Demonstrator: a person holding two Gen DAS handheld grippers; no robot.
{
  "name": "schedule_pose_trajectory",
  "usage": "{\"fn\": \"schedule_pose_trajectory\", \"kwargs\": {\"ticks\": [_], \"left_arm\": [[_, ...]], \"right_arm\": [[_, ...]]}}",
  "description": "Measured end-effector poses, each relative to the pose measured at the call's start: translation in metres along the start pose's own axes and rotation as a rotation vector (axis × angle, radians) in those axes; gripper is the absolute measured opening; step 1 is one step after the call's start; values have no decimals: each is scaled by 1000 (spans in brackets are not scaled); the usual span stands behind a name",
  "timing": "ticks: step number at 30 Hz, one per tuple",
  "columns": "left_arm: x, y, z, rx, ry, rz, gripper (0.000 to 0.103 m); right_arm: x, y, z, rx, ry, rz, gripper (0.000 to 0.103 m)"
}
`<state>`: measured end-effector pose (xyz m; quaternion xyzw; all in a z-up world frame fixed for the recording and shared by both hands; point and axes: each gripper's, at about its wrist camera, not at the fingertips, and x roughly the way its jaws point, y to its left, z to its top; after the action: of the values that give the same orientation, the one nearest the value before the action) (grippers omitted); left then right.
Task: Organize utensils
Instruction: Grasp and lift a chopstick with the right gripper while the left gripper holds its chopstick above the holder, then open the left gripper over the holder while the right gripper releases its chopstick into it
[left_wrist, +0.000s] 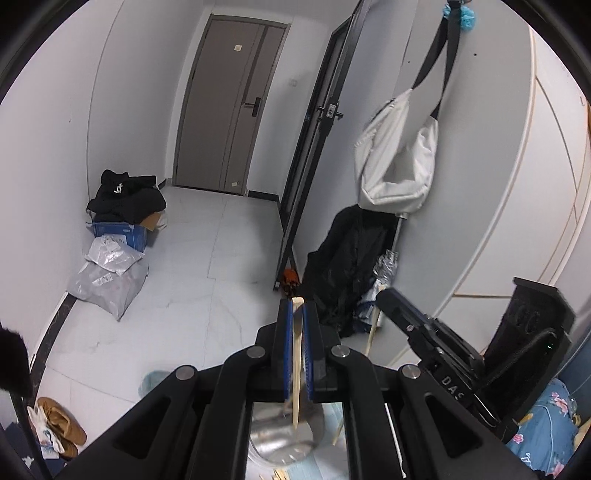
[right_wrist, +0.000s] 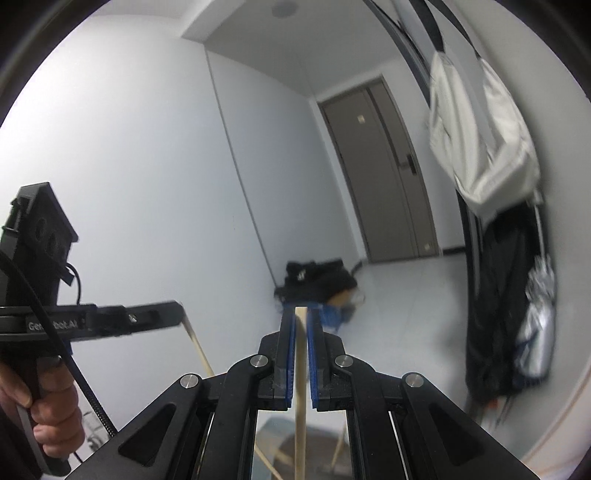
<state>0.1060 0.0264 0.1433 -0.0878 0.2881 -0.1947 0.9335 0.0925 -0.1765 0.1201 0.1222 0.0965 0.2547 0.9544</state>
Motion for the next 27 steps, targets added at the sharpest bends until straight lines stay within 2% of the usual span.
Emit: {"fn": "schedule_pose_trajectory", "kwargs": {"ticks": [3,6,13,27], "left_arm": [[9,8,2,11,5,20,2],[23,20,3,5,24,24,2],[48,41,-5,-14,69,19,2],[64,35,-21,26,167,-32,2]], "right_arm": [[15,4,2,-51,-62,-3,6],[36,4,-5,-56,-82,-2,6],[78,-3,-33,-46,-45,-2,6],[74,2,-55,-138,-45,30,6]]}}
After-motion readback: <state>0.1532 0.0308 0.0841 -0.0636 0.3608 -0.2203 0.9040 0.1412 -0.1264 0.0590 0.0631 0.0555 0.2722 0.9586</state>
